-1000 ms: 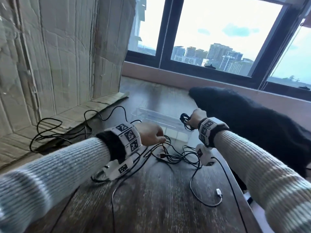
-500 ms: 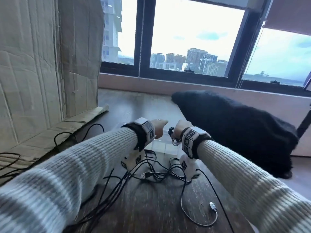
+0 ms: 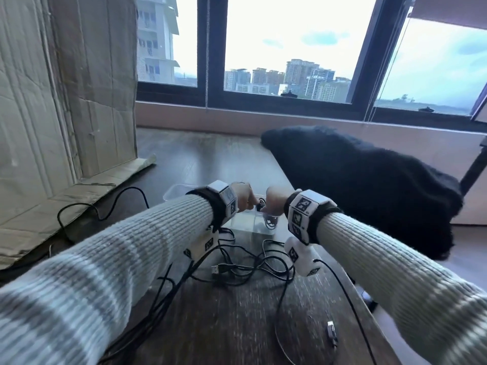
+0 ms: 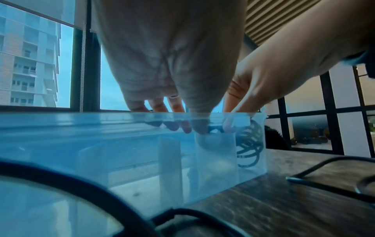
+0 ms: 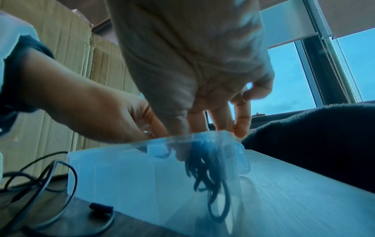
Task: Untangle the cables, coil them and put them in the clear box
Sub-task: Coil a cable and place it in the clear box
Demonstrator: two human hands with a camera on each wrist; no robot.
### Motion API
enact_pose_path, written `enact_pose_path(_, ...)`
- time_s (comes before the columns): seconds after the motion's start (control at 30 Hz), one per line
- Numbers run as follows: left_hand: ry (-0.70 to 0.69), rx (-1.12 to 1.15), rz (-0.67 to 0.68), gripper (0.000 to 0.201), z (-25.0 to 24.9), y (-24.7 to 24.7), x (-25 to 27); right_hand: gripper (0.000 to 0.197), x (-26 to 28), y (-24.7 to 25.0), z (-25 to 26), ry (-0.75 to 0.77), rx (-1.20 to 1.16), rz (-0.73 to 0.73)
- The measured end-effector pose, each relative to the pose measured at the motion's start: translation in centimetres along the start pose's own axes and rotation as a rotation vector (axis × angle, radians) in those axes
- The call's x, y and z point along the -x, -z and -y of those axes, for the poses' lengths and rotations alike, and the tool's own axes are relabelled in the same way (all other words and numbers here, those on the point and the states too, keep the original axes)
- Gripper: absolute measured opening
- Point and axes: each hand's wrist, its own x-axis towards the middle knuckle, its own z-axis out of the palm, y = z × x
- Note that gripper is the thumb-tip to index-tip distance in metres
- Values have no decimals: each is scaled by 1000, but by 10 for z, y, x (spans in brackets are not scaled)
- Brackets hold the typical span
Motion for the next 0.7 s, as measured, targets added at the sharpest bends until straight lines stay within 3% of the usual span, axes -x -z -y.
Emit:
enact_pose_path(0.1,-10,-78,73,20,-9,4,-1,27,-4,2,-4,56,-2,60)
enact_pose_path(0.3,-46,-217,124,27,-25,17,6,37,-9,7,-9,-50,-156,46)
enact_pose_path(0.53,-17,-208,106,33,-32,18,12,29,-4,8,-11,1,-154,63)
enact_pose_path(0.63,-53,-180,59,36,-36,19,14,35,1,8,-17,8,-149,34)
enact_pose_path(0.7,-52,-197,117,36,-43,19,18,38,1,3,-23,-13,-193,4)
